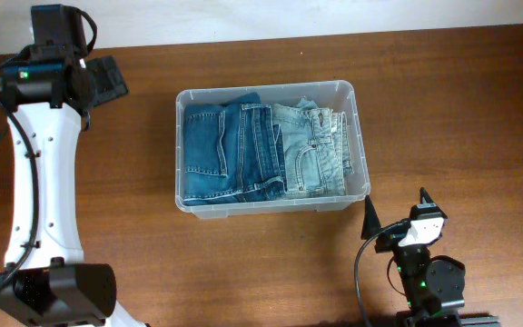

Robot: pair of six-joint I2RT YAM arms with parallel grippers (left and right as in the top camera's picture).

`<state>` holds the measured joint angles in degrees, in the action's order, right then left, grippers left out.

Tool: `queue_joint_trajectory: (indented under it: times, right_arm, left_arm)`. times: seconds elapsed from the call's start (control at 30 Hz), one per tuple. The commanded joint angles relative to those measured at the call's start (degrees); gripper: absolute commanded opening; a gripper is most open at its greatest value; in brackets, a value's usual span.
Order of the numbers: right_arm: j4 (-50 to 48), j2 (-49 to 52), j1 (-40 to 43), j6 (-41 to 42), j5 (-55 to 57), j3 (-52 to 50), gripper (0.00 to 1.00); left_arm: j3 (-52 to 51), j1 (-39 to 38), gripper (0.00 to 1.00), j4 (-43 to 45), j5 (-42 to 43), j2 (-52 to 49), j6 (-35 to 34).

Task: Pack container

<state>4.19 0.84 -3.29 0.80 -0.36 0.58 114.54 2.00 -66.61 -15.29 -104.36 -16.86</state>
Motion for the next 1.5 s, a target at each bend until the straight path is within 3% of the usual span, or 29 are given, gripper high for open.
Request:
queue_joint_trajectory:
  times: [0.0,0.63,1.27,1.47]
  right_arm:
    - [0.31,-0.59,0.48,-0.57,-0.94,-0.26,0.99]
    - [0.31,-0.59,0.48,-0.57,-0.94,-0.26,0.99]
    - [0.31,-0.59,0.48,-0.57,-0.94,-0.26,0.99]
    - [0.31,-0.59,0.48,-0.57,-0.94,-0.26,0.99]
  left_arm:
    - [0.07,0.04,0.99,0.07,-0.59,0.24,0.20]
    - [-0.17,-0.57,0.99,-0.09,-0.59,1.05,0.20]
    - [-0.39,-9.53,0.99,-0.11,-0.59,16.22,0.20]
    - [-8.50,-9.49,0.99,0.26,-0.79,25.38,0.20]
